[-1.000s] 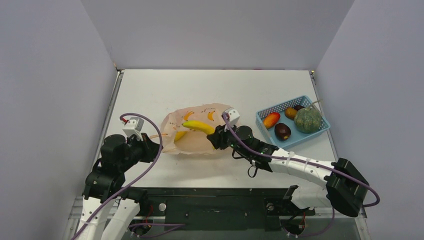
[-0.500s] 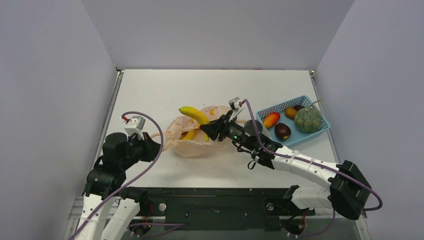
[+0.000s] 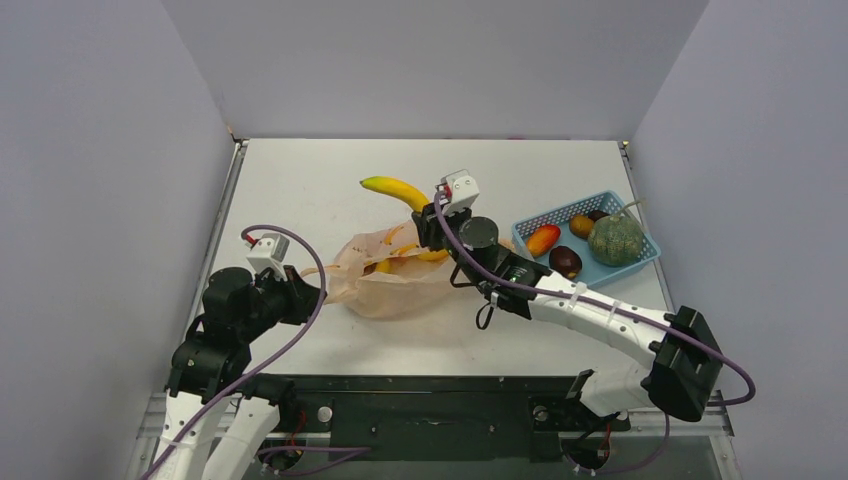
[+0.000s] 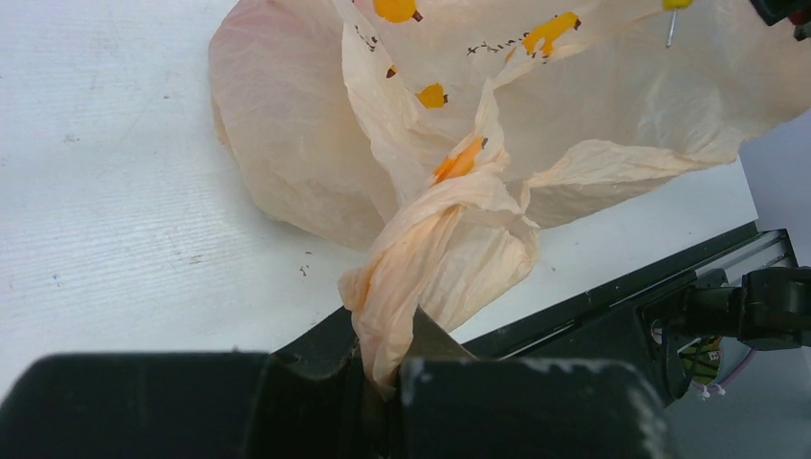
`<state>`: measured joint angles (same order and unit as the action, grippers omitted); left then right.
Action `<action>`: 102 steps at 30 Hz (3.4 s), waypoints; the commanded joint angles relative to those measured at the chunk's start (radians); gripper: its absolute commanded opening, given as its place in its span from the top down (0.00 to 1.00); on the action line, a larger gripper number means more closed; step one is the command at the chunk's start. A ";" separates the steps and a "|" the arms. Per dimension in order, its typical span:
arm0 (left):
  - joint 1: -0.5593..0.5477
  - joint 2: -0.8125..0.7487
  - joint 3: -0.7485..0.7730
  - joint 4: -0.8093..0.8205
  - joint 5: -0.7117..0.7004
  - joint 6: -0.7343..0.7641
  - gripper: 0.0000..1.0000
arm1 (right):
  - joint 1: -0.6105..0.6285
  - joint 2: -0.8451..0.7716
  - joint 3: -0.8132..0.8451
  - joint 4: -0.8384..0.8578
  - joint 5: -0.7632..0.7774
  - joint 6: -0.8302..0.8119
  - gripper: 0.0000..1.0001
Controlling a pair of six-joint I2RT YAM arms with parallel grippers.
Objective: Take the fake fruits out of the plastic bag
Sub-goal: Take out the fake fruit from the plastic bag, then place the fake fruit in the bin, then adjust the plastic bag at the center of the board.
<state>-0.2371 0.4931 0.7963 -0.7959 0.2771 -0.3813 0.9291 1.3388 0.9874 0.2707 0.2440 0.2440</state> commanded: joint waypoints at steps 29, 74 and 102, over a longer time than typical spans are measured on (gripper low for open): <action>0.016 0.005 0.006 0.055 0.023 0.007 1.00 | -0.761 -0.437 -0.345 -0.360 0.251 0.517 1.00; -0.091 0.106 0.005 0.050 0.022 0.004 1.00 | -0.052 -0.340 -0.155 -0.191 -0.191 0.216 0.37; -0.097 0.027 0.005 0.051 -0.012 -0.004 1.00 | 0.273 0.169 -0.257 0.151 0.222 0.397 0.61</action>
<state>-0.3321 0.5179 0.7933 -0.7891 0.2607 -0.3862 1.2503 1.5200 0.6628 0.3943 0.4259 0.5926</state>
